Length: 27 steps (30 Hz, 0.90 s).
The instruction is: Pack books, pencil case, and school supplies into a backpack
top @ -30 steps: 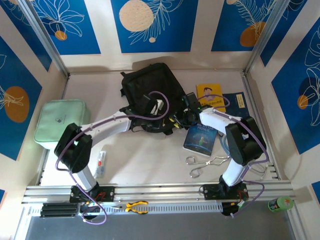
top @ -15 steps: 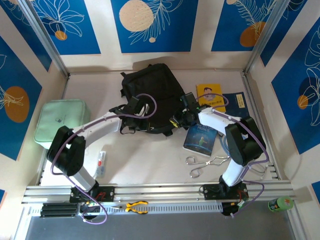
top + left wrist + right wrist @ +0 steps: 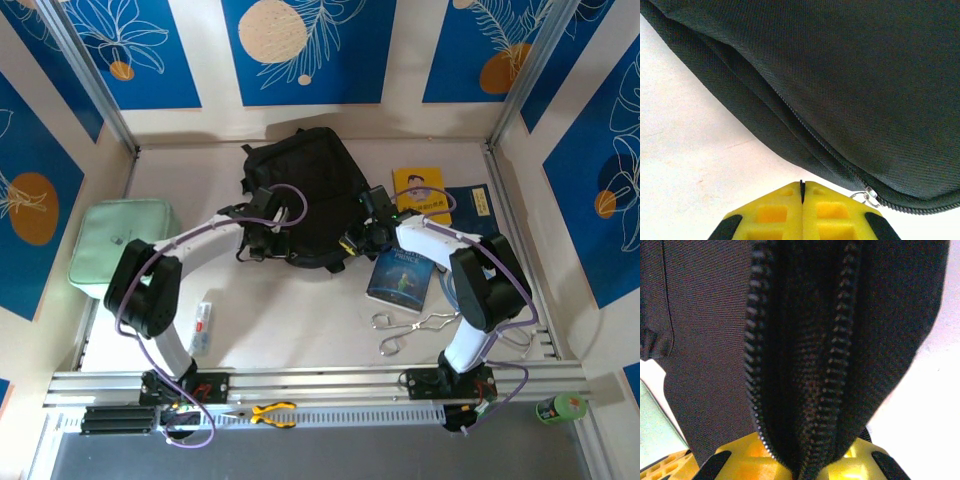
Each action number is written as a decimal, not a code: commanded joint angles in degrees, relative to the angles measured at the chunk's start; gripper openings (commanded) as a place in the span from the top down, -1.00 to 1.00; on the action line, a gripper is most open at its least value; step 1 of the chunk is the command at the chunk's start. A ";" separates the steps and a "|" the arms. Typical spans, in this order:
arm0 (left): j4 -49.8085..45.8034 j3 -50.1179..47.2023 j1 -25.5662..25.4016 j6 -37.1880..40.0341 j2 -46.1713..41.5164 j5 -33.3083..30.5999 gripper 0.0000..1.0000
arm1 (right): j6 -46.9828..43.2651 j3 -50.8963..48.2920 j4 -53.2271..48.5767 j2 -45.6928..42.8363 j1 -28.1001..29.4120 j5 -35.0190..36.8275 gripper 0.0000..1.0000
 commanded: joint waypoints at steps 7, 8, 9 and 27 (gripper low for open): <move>-1.58 6.11 4.97 7.40 5.28 -6.66 1.00 | -4.15 -0.32 -4.07 -4.46 -0.70 3.69 0.76; -0.70 6.55 5.31 8.30 5.74 -6.93 1.00 | -4.45 -0.54 -4.31 -4.75 -0.73 3.98 0.76; 0.15 6.90 5.58 9.20 6.25 -7.01 1.00 | -4.62 -0.74 -4.37 -5.01 -0.81 4.00 0.76; 2.35 16.59 10.62 8.79 12.23 -10.81 1.00 | -7.21 -1.30 -0.61 -4.83 -1.44 -1.72 0.75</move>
